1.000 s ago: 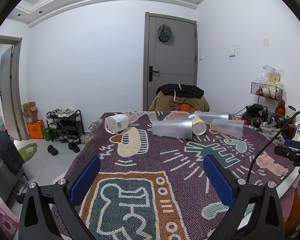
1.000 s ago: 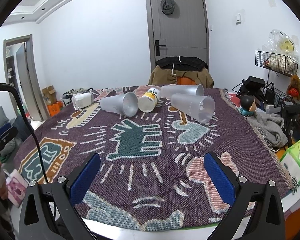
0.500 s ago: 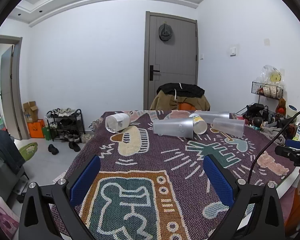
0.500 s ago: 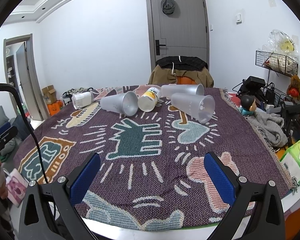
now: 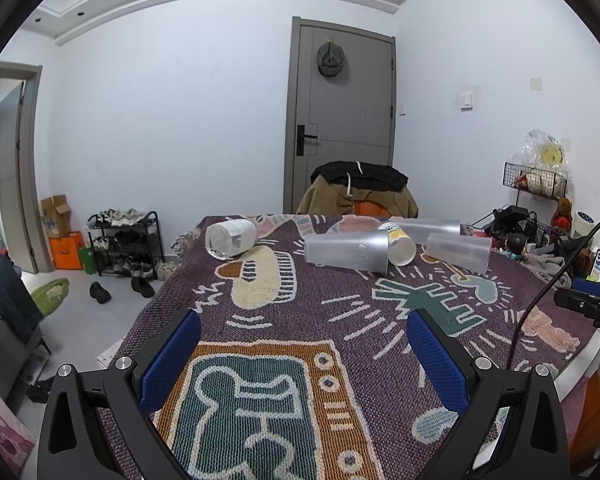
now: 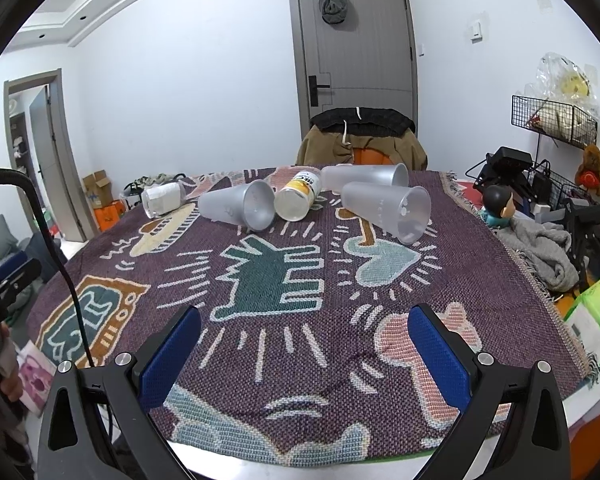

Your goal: Flip cup upside down

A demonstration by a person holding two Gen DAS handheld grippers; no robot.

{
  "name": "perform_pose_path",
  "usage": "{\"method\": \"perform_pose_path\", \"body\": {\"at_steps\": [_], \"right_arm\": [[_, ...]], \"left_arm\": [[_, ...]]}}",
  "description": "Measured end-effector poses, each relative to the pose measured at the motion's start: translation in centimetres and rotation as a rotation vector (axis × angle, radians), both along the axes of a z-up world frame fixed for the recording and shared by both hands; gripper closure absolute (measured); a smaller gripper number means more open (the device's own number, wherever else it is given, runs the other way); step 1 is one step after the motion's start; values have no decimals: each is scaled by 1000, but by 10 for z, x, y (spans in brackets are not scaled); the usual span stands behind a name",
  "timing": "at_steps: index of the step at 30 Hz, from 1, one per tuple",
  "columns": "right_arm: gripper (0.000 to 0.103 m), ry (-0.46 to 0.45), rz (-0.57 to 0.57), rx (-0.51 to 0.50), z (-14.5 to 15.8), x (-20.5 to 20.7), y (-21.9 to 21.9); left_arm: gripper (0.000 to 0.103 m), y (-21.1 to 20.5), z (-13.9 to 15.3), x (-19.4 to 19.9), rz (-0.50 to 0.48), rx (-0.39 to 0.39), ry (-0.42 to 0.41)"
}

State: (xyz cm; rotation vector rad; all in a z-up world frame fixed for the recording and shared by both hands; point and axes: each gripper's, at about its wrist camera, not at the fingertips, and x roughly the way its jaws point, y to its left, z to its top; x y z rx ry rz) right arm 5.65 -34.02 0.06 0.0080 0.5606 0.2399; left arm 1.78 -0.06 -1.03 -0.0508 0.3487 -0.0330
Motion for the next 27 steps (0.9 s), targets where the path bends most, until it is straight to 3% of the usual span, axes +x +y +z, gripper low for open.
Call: {"method": "perform_pose_path", "body": {"at_steps": [5,19,27], "right_arm": [[0,12,-8,9,5,8,2],[0,-65,-40,54,33,39,13],[0,-42,-28,44,43,67,30]], "left_arm": [[0,6,1,15,14,0,-10],[0,19,5,65,97,20,-54],[0,27,7,101,134,24,-50]]}}
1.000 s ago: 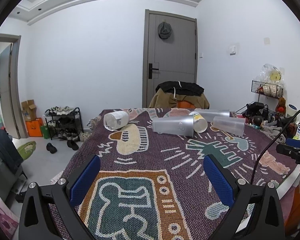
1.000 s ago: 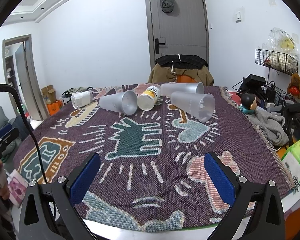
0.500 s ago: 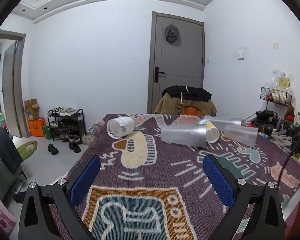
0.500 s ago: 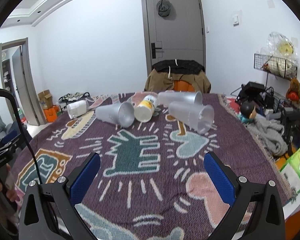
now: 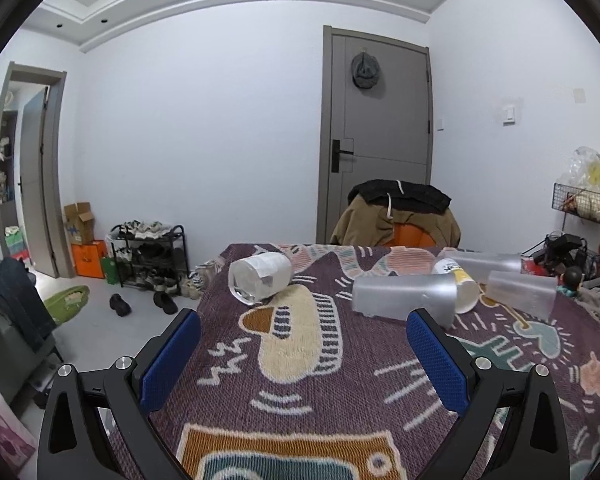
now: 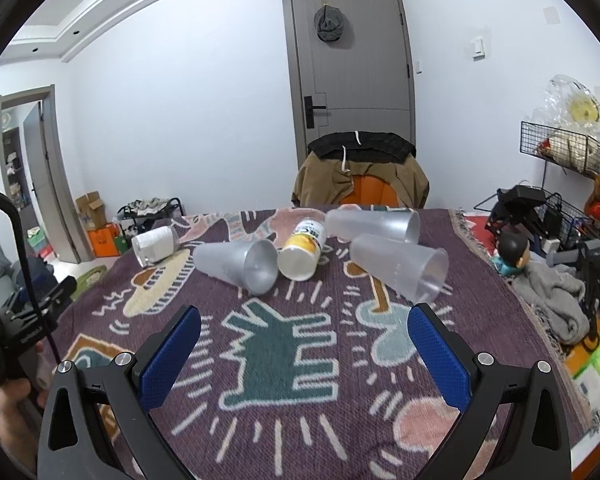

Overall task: Flip cup upside down
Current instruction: 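Move the right gripper toward the lying vitamin C bottle and straddle it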

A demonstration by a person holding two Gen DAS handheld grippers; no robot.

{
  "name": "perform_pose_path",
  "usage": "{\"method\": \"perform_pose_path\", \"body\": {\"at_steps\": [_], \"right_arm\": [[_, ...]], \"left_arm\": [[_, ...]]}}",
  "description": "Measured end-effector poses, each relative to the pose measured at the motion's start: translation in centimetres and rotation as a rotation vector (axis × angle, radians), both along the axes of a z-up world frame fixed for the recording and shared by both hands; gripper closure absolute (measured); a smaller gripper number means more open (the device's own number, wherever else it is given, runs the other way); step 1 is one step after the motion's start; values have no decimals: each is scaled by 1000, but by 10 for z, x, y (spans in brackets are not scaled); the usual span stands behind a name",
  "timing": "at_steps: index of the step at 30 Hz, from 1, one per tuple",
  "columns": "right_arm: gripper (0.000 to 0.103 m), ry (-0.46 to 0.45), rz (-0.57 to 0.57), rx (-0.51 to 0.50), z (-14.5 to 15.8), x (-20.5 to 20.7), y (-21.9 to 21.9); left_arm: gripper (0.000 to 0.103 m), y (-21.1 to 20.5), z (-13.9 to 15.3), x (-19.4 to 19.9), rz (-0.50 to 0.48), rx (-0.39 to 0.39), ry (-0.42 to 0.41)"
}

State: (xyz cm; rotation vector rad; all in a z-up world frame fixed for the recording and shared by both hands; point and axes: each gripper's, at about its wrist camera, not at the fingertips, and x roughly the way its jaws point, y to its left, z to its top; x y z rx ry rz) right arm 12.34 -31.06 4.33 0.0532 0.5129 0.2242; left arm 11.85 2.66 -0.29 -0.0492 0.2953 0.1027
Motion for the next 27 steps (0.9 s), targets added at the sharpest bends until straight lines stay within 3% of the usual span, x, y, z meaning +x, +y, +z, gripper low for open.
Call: {"method": "perform_pose_path", "body": {"at_steps": [12,19,27], "right_arm": [[0,63,51,42,9,64,14],[1,124,73,26,11,112,24],[7,276,108,63,2,171,34]], "left_arm": [[0,-12,6,60,-32,51,96],[0,-22,9,83,-74,19,162],[0,-34,21,112,-86,11,220]]}}
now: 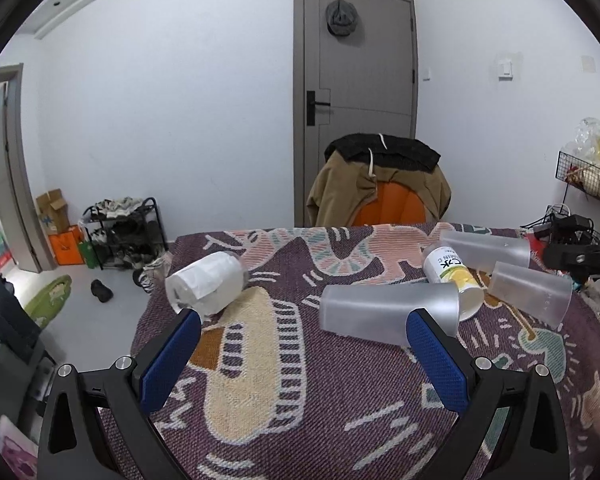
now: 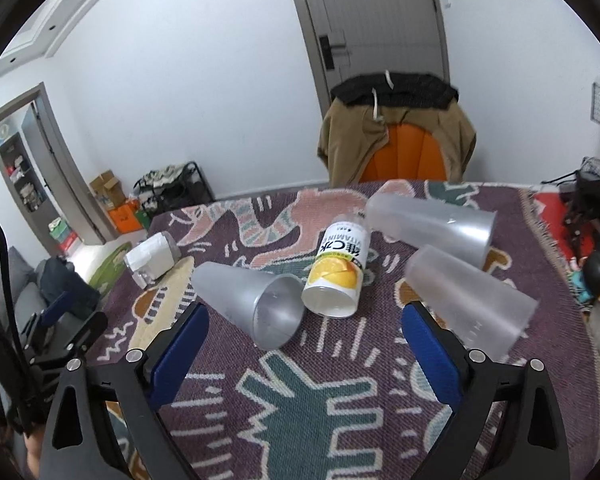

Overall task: Flip cup upside down
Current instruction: 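Move the right gripper toward the lying vitamin C bottle and straddle it, then close the right gripper on the bottle's middle and lift it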

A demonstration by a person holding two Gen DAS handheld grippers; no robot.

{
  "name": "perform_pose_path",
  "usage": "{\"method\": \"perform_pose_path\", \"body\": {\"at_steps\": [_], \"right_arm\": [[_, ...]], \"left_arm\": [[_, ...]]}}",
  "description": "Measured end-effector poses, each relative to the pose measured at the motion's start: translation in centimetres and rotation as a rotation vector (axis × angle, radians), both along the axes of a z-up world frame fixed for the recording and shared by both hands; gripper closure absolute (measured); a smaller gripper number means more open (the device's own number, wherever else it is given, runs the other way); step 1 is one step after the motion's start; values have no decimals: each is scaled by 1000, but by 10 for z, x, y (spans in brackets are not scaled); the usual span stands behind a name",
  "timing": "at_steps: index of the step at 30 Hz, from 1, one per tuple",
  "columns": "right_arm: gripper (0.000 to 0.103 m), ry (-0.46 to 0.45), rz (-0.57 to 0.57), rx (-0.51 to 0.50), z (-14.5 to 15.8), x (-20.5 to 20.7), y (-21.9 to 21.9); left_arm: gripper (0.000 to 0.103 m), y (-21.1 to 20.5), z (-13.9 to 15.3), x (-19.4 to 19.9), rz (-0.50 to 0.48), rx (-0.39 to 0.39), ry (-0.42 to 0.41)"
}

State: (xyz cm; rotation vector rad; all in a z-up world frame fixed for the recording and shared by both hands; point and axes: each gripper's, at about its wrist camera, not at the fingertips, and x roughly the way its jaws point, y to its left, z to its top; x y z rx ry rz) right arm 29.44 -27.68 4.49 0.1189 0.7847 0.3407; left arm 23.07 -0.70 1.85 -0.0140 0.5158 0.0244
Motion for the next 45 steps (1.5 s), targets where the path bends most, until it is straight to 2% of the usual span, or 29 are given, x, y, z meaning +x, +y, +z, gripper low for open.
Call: {"method": "perform_pose_path", "body": {"at_steps": [3,8,15,20,25,30,35,36,37,40,45], "right_arm": [[9,50,1,6,-4,20,3],[24,134,-17,-14,-22,53,8],[25,227,-67,-18,-49,93,4],[25,279,-74,-10,-67,110,4],[25,298,-65,-22,-79,125,12],[25,334,-68,-3,-89,141,17],[25,365,-79,-29,-99,155,20],[36,369,-81,-31,-100,156,20],[39,371,-85,-28,-101,157,18],[40,376,-131,-4,-98,153,9],[40,310,-114,36,-71,135,1]], "left_arm": [[0,-1,3,12,3,-9,29],[0,0,8,28,-3,-51,59],[0,2,8,46,13,-97,93],[0,1,4,49,3,-98,106],[0,8,-5,51,-5,-88,136],[0,25,-19,50,5,-125,167],[0,41,-30,49,30,-157,185],[0,42,-32,48,33,-159,194],[0,44,-34,48,36,-160,202],[0,46,-36,43,36,-148,202],[0,46,-32,32,31,-146,194]]}}
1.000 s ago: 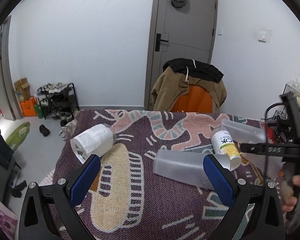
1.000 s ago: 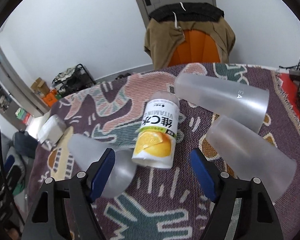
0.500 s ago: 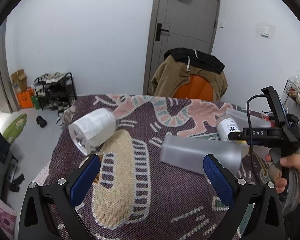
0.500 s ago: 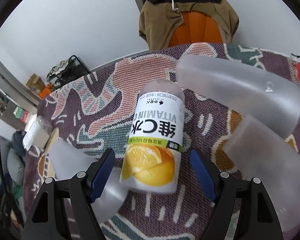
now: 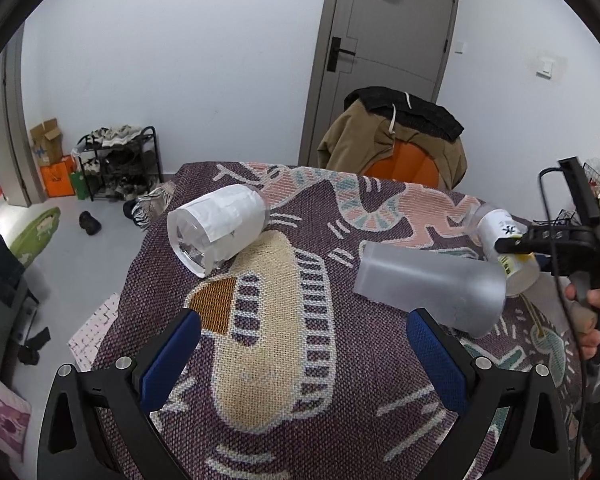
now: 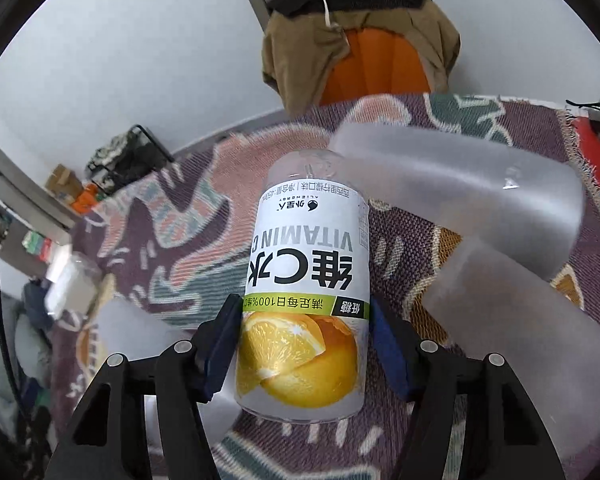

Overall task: Flip cup upside down
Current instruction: 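Close the right gripper on the bottle's middle and lift it, then rotate the held bottle with the right gripper to stand it upright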

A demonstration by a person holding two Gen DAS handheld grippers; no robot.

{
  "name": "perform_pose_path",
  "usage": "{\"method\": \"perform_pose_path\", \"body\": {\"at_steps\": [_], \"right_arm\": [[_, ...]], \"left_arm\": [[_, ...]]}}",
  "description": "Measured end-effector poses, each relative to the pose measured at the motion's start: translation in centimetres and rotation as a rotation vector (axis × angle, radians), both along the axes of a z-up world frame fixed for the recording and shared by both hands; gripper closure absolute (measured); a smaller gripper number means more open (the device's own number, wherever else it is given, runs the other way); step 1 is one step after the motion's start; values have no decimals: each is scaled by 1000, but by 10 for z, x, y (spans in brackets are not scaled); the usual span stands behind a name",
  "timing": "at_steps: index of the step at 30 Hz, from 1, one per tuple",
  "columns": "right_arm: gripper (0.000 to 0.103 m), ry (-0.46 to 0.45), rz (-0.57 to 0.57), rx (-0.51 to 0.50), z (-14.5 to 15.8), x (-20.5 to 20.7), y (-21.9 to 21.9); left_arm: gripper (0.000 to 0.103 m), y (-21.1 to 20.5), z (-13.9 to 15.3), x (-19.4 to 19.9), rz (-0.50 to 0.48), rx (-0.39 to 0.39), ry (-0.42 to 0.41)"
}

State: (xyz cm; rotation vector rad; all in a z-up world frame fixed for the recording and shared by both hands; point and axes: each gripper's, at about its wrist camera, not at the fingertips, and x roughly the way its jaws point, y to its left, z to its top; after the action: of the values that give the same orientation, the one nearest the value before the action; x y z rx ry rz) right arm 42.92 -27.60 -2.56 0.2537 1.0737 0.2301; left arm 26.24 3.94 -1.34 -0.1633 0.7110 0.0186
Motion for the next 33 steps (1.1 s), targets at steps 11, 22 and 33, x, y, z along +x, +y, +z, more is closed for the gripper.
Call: {"method": "perform_pose_path", "body": {"at_steps": [11,22,33], "right_arm": [[40,-96,57,116,59,-72,-8],[40,-123,82,264,80,-154,-8],[40,-141,87,347,75,-214,-11]], "left_arm": [[0,7,15,-37,-14,-86,-33],[0,14,16,-84,10,-94,-57],[0,17,9,-128,9,-107,-88]]}}
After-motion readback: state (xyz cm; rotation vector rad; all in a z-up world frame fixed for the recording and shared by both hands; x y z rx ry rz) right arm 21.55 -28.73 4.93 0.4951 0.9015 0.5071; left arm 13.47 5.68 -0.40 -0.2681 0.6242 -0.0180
